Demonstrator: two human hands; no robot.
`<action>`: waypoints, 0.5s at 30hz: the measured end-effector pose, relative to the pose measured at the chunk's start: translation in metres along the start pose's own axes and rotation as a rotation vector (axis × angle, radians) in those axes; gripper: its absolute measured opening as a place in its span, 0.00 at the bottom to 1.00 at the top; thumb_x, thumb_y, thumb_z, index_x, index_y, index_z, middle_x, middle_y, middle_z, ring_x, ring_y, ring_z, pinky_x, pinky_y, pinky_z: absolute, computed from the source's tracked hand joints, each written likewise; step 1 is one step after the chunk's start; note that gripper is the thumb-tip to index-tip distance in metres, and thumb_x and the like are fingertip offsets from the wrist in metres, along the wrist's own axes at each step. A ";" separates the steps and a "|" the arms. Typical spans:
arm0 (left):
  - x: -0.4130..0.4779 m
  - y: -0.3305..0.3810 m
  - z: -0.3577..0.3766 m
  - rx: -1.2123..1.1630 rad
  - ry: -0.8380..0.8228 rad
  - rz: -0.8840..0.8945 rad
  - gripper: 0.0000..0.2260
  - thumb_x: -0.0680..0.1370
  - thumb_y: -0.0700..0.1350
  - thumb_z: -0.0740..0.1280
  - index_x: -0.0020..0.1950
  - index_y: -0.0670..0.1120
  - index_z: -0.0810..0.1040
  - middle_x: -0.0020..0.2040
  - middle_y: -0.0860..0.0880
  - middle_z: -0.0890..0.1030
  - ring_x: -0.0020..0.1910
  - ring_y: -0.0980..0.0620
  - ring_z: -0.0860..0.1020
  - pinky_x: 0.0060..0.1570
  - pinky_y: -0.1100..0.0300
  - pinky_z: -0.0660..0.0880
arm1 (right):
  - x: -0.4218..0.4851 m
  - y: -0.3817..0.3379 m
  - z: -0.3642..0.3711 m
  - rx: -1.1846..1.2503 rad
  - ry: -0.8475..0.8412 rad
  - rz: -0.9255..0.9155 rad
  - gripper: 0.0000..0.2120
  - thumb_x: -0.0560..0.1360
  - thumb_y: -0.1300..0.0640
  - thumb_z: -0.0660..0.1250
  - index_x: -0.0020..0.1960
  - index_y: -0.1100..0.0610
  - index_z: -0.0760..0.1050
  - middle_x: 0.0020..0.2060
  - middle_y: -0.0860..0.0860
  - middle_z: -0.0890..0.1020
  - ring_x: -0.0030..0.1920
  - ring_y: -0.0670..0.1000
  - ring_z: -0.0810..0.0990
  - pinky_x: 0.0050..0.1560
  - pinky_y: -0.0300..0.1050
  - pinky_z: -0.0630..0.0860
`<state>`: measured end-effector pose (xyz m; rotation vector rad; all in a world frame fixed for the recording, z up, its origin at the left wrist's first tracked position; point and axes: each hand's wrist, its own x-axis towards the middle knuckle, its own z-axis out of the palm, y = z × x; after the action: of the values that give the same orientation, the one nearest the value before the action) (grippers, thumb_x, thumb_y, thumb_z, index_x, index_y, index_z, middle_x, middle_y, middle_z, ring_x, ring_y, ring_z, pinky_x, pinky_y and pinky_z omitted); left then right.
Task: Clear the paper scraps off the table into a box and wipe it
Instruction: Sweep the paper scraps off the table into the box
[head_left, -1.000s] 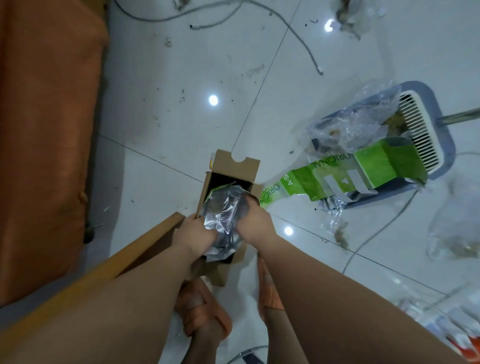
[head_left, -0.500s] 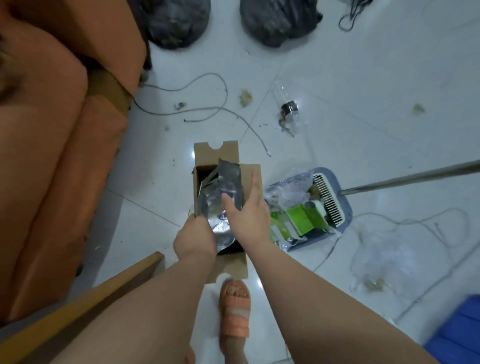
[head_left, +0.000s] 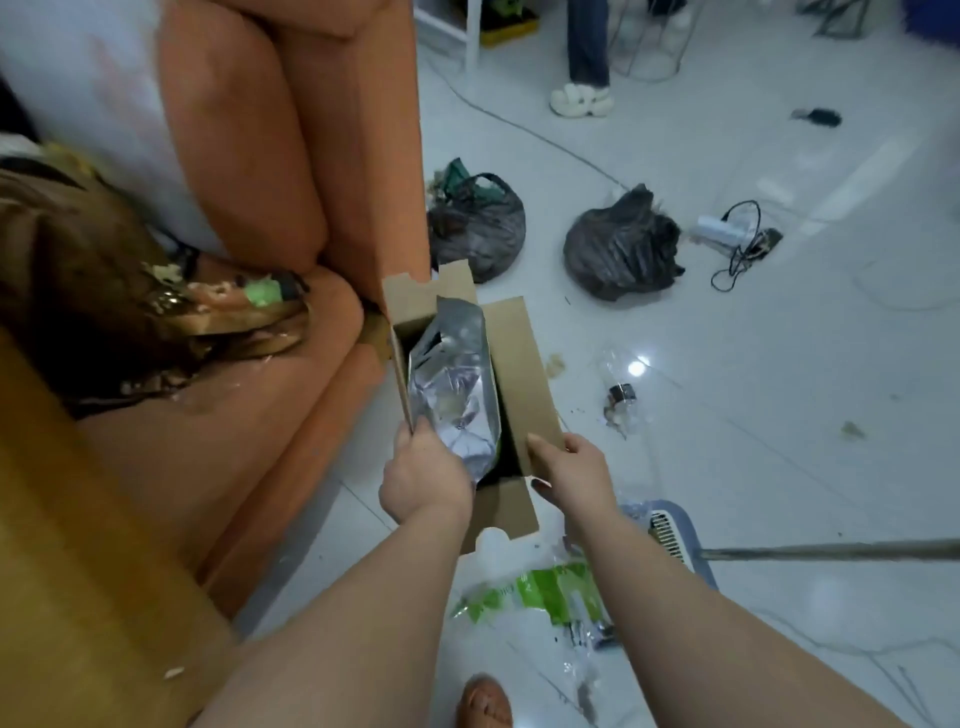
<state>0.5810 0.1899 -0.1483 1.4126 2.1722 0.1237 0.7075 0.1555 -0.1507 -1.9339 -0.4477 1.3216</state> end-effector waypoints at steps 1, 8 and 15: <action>0.003 0.001 -0.017 -0.045 0.019 -0.025 0.17 0.75 0.35 0.57 0.62 0.47 0.72 0.63 0.46 0.73 0.55 0.41 0.76 0.44 0.54 0.69 | -0.007 -0.013 0.006 0.044 -0.061 -0.007 0.05 0.74 0.57 0.68 0.45 0.58 0.76 0.43 0.55 0.81 0.42 0.53 0.78 0.47 0.48 0.76; 0.004 -0.014 -0.110 -0.259 0.073 -0.177 0.16 0.77 0.40 0.58 0.63 0.46 0.72 0.61 0.43 0.73 0.58 0.41 0.75 0.52 0.52 0.71 | -0.057 -0.069 0.051 -0.136 -0.349 0.037 0.17 0.70 0.49 0.72 0.56 0.47 0.71 0.51 0.49 0.80 0.47 0.47 0.79 0.53 0.49 0.76; -0.009 -0.042 -0.165 -0.322 0.110 -0.151 0.15 0.78 0.38 0.57 0.64 0.46 0.72 0.62 0.44 0.72 0.57 0.41 0.76 0.52 0.51 0.72 | -0.100 -0.107 0.107 -0.397 -0.082 -0.207 0.08 0.72 0.55 0.65 0.42 0.61 0.71 0.37 0.56 0.75 0.37 0.56 0.74 0.30 0.42 0.67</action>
<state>0.4695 0.1980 -0.0197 1.0810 2.2176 0.4825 0.5829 0.2031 -0.0281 -2.0825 -0.9864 1.2479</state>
